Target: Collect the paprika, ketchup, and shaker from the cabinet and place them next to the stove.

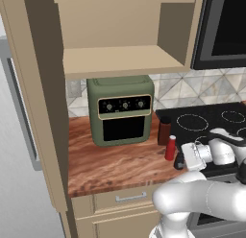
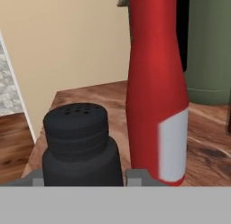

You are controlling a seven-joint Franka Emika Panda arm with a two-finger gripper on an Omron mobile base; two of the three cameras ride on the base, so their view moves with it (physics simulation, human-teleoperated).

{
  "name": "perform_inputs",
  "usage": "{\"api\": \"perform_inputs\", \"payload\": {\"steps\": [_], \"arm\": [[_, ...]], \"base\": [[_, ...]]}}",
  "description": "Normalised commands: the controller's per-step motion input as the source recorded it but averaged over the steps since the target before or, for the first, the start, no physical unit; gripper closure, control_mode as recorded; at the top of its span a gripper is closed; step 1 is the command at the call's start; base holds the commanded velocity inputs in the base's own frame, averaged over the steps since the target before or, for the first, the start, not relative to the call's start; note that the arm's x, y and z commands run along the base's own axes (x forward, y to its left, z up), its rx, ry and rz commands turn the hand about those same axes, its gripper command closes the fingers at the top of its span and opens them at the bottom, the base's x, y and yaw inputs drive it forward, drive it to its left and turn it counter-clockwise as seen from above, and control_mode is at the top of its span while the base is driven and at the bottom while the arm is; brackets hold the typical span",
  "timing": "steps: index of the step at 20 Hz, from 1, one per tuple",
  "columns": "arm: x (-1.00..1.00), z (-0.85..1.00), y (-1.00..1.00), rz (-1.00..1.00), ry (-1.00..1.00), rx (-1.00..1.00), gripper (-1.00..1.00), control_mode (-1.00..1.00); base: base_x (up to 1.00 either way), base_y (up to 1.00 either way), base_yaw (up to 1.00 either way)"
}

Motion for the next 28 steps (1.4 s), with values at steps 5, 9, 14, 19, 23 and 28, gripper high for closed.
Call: {"api": "perform_inputs", "payload": {"steps": [5, 9, 14, 19, 23, 28], "arm": [[0.01, -0.17, 0.00, 0.01, 0.00, 0.00, 1.00, -1.00], [0.00, -0.20, 0.00, 0.01, 0.00, 0.00, 1.00, -1.00], [0.02, -0.20, 0.00, 0.01, 0.00, 0.00, 1.00, -1.00], [0.01, -0.21, 0.00, 0.01, 0.00, 0.00, 1.00, -1.00], [0.05, -0.21, 0.00, 0.02, 0.00, 0.00, 1.00, -1.00], [0.05, -0.22, 0.00, 0.02, 0.00, 0.00, 1.00, -1.00]], "base": [[0.00, 0.00, 0.00], [0.00, 0.00, 0.00], [0.00, 0.00, 0.00], [0.00, 0.00, 0.00], [0.00, 0.00, 0.00], [0.00, 0.00, 0.00]]}}
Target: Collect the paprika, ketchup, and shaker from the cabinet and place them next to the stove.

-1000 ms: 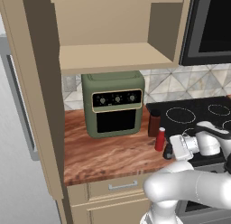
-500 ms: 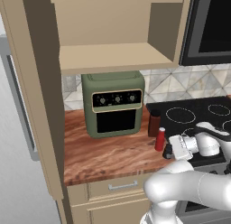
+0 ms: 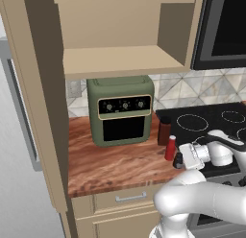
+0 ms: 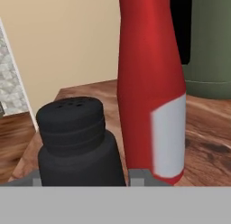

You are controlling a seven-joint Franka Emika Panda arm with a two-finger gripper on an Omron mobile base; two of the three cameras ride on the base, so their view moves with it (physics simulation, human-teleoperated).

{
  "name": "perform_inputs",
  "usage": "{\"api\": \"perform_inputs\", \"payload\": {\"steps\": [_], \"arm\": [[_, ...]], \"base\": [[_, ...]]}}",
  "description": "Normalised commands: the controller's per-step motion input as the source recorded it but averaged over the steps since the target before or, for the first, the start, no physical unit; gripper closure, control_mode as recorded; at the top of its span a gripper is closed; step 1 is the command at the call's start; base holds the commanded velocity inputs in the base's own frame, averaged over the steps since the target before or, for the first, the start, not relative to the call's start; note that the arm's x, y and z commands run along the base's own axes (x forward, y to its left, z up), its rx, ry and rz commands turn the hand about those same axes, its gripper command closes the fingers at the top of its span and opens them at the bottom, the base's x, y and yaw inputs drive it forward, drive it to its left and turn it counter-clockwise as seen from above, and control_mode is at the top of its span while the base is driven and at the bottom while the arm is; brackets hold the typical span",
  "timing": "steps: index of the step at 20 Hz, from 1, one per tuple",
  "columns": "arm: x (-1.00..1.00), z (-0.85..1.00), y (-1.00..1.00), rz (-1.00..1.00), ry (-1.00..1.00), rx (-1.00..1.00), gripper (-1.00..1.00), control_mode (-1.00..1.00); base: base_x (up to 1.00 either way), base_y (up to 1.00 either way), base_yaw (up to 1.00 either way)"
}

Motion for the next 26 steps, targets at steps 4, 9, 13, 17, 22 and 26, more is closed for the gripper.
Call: {"api": "perform_inputs", "payload": {"steps": [4, 9, 13, 17, 22, 26], "arm": [[0.04, -0.20, 0.00, 0.02, 0.00, 0.00, 1.00, -1.00], [0.04, -0.21, 0.00, 0.02, 0.00, 0.00, 1.00, -1.00], [0.01, -0.18, 0.00, 0.02, 0.00, 0.00, -1.00, -1.00], [-0.03, -0.10, -0.04, 0.00, -0.03, 0.00, -1.00, -1.00], [-0.11, -0.07, -0.14, 0.00, -0.02, 0.00, -1.00, -1.00], [-0.04, -0.01, -0.19, 0.00, 0.00, 0.00, -1.00, -1.00]], "base": [[0.00, 0.00, 0.00], [0.00, 0.00, 0.00], [0.00, 0.00, 0.00], [0.00, 0.00, 0.00], [0.00, 0.00, 0.00], [0.00, 0.00, 0.00]]}}
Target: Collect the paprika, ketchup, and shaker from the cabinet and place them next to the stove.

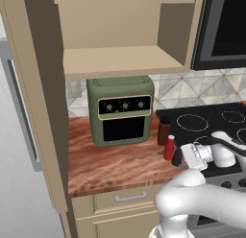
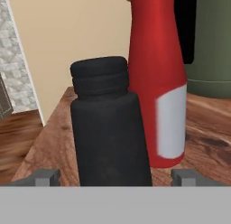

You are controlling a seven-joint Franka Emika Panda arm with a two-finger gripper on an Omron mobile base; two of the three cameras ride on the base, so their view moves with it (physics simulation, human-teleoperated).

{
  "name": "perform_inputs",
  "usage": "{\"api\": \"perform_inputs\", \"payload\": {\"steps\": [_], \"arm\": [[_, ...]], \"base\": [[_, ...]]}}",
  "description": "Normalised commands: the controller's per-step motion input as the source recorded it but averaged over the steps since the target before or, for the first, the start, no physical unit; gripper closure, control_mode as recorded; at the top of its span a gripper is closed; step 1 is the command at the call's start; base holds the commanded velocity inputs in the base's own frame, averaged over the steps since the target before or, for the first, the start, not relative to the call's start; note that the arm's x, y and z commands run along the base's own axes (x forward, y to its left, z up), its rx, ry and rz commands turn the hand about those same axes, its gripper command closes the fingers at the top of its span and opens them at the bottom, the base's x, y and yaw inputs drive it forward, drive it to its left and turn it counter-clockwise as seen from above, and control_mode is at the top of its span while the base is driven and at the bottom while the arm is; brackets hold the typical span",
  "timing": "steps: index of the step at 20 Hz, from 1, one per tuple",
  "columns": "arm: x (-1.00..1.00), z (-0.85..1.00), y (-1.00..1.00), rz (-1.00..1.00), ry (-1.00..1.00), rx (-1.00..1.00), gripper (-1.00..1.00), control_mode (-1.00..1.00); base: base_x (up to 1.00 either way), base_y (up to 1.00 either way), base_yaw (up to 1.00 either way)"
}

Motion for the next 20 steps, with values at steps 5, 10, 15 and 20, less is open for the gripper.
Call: {"api": "perform_inputs", "payload": {"steps": [5, 10, 15, 20], "arm": [[0.00, 0.00, -0.31, 0.00, 0.00, 0.01, -1.00, -1.00], [-0.01, 0.00, -0.40, 0.00, -0.02, 0.00, -1.00, -1.00], [-0.17, 0.06, -0.37, 0.00, -0.09, 0.00, -1.00, -1.00], [-0.43, 0.36, -0.21, 0.00, -0.15, 0.00, -1.00, -1.00]], "base": [[0.00, 0.00, 0.00], [0.00, 0.00, 0.00], [0.00, 0.00, 0.00], [0.00, 0.00, 0.00]]}}
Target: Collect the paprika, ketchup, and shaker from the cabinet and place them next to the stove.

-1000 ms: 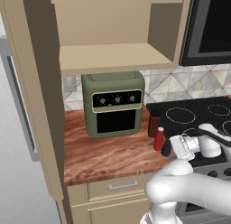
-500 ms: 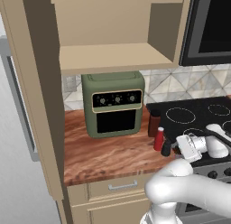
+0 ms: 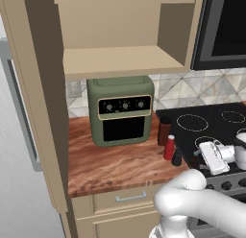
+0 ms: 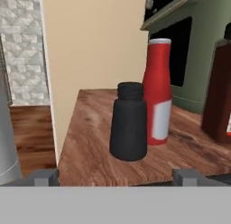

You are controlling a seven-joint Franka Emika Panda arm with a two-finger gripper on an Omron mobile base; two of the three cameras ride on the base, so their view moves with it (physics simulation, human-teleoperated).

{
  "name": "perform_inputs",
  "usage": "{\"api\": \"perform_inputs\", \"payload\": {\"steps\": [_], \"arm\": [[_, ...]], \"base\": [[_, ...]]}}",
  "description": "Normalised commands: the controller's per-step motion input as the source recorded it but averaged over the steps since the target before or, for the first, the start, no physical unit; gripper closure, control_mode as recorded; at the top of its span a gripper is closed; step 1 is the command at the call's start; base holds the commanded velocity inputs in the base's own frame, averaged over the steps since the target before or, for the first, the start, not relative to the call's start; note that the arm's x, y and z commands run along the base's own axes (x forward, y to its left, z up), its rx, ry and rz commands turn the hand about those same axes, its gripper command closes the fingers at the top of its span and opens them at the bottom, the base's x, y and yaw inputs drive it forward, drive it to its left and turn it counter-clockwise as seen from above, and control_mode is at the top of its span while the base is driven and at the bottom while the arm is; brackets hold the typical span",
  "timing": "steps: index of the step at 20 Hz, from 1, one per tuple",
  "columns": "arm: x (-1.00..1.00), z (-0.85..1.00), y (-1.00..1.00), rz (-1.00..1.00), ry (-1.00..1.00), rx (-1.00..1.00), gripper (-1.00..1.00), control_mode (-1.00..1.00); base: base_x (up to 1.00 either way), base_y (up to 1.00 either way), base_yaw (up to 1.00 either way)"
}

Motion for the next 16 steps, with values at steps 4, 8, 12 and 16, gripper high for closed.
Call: {"api": "perform_inputs", "payload": {"steps": [4, 8, 12, 16], "arm": [[-0.58, 0.53, -0.11, 0.00, -0.18, 0.00, -1.00, -1.00], [-0.68, 0.57, -0.09, -0.02, -0.19, 0.00, -1.00, -1.00], [-0.73, 0.55, -0.01, -0.04, -0.19, 0.00, -1.00, -1.00], [-0.74, 0.52, 0.00, -0.05, -0.20, 0.00, -1.00, -1.00]], "base": [[0.00, 0.00, 0.00], [0.00, 0.00, 0.00], [0.00, 0.00, 0.00], [0.00, 0.00, 0.00]]}}
